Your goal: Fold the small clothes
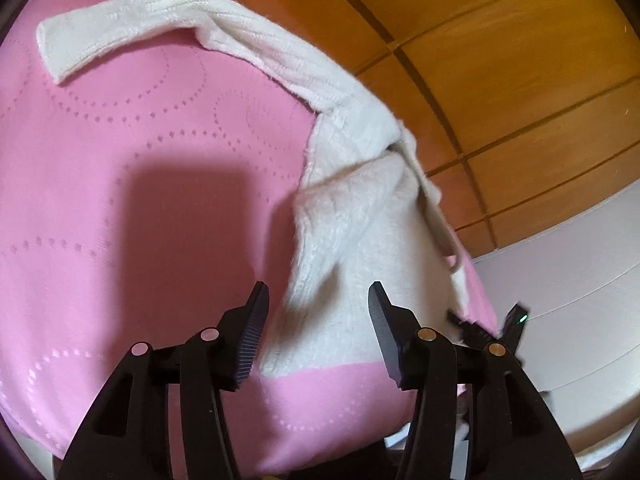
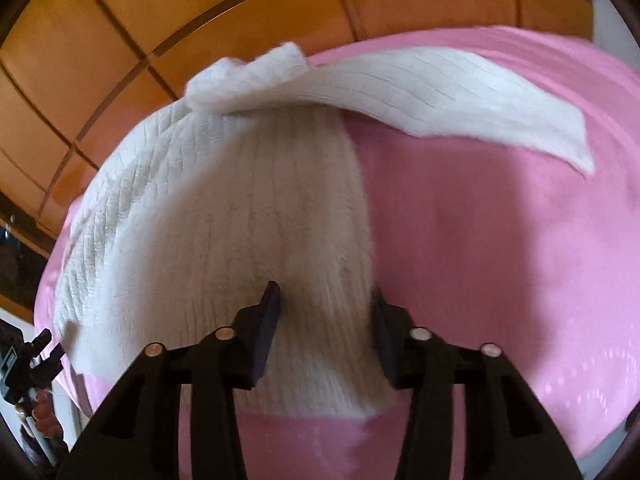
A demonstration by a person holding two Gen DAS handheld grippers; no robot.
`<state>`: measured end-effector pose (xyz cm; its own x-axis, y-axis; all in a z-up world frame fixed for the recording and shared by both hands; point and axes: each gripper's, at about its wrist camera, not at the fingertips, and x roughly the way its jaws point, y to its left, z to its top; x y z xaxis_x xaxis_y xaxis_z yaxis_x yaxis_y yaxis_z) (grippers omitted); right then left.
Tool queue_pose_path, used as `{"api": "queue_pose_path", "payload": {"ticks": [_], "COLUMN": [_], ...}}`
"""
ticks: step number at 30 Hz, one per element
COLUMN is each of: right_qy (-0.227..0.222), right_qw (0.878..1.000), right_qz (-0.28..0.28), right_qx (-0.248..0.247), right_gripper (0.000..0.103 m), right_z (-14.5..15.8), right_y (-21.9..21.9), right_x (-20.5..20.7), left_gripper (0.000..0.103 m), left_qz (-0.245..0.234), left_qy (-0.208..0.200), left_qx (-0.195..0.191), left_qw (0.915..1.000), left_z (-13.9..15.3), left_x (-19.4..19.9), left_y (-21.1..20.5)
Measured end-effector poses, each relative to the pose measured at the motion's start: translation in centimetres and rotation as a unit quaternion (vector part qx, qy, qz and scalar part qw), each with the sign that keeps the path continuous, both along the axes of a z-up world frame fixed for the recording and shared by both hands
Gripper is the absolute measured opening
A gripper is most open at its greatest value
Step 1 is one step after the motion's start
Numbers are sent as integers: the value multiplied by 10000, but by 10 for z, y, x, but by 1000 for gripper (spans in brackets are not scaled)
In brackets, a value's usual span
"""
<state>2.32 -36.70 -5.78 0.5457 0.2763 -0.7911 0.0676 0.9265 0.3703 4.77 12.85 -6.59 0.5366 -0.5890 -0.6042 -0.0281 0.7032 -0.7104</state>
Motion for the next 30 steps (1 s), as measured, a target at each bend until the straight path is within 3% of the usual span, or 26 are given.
{"api": "queue_pose_path", "payload": {"ticks": [1,2,5,10,12,14,20,22,24,25,26,27,29,30], "right_qy": [27,26,-380,-1512,-1715,-1552,-45,221,275,239,125,24,-267,-342], "right_qw": [9999,9999,9982,9836,9778,9791,9946,9946,9950,9951,9953,9954,9956,9953], "right_qz": [99,155,465,924,1148,1302,995,885,885,896,844,819,731,744], "right_qx": [48,21,-63,323,359,172,-307,-490,-371,-356,-456,-504,-520,-514], "right_gripper": [12,11,9,6,6,6,6,6,8,12,25,40,43,46], "right_z": [1,3,36,123,135,126,20,-2,-4,0,7,13,30,35], "right_y": [4,6,20,24,27,33,29,28,25,26,26,25,26,28], "right_x": [3,-2,-22,-75,-97,-116,-129,-126,-120,-119,-117,-117,-111,-111], "left_gripper": [30,5,5,3,3,3,3,4,5,7,24,47,64,64], "left_qz": [-73,-203,-280,-397,-439,-479,-493,-512,-319,-101,55,310,1044,1297], "left_qy": [27,97,-54,-768,-927,-870,31,284,310,246,216,189,33,31], "left_qx": [45,160,314,358,485,563,853,843,798,748,773,869,1221,1409], "left_qw": [10000,9996,9991,9956,9935,9935,9951,9947,9958,9968,9968,9956,9870,9815], "left_z": [-3,-6,8,74,91,92,25,7,7,11,15,20,32,36], "left_x": [0,5,6,-16,-30,-44,-73,-75,-75,-73,-74,-73,-68,-63], "left_y": [-2,-8,-7,24,34,39,32,27,36,48,57,69,99,112]}}
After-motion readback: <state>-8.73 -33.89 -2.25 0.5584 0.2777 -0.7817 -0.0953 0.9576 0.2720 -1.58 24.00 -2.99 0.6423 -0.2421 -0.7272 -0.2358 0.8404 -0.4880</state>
